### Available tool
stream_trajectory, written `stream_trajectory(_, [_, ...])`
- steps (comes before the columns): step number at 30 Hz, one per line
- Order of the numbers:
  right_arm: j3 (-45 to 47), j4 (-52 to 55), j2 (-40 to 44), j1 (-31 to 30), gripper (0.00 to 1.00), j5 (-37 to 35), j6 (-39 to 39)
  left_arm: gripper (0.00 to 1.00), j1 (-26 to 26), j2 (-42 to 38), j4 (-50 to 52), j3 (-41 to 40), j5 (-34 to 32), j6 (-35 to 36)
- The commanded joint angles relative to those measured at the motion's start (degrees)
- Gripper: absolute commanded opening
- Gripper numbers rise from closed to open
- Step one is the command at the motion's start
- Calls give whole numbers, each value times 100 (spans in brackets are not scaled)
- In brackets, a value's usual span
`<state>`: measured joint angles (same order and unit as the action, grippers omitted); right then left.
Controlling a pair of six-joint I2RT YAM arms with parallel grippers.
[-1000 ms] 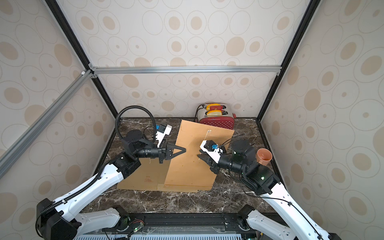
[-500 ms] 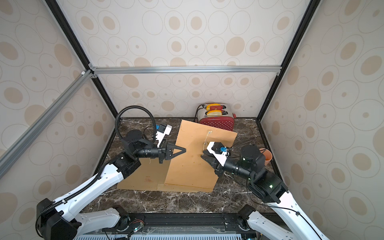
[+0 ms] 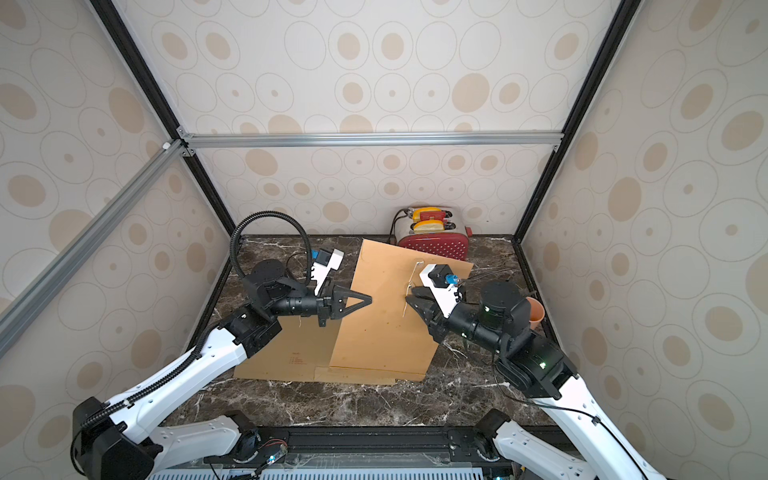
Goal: Close the mouth of the file bag
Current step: Close the file bag.
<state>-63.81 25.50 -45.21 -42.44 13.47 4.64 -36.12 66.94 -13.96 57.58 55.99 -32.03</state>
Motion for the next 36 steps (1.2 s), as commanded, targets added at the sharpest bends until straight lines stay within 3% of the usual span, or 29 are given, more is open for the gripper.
stream_trajectory(1, [182,-193,200,12,22,30,318,0,-44,-163,-19,95,-35,161])
stream_trajectory(19, [791,-998,211,14,22,381,545,0,-56,-118,-151,69,-44,62])
stream_trajectory(24, [847,-1012,203,9,13,420,546,0,-62,-116,-169,54,-45,49])
stream_trajectory(28, [909,-1005,267,14,0,385,594,0,-64,-103,-169,51,-62,48])
stream_trajectory(36, [613,-757,153,12,0,403,742,0,-119,-113,97,41,-366,264])
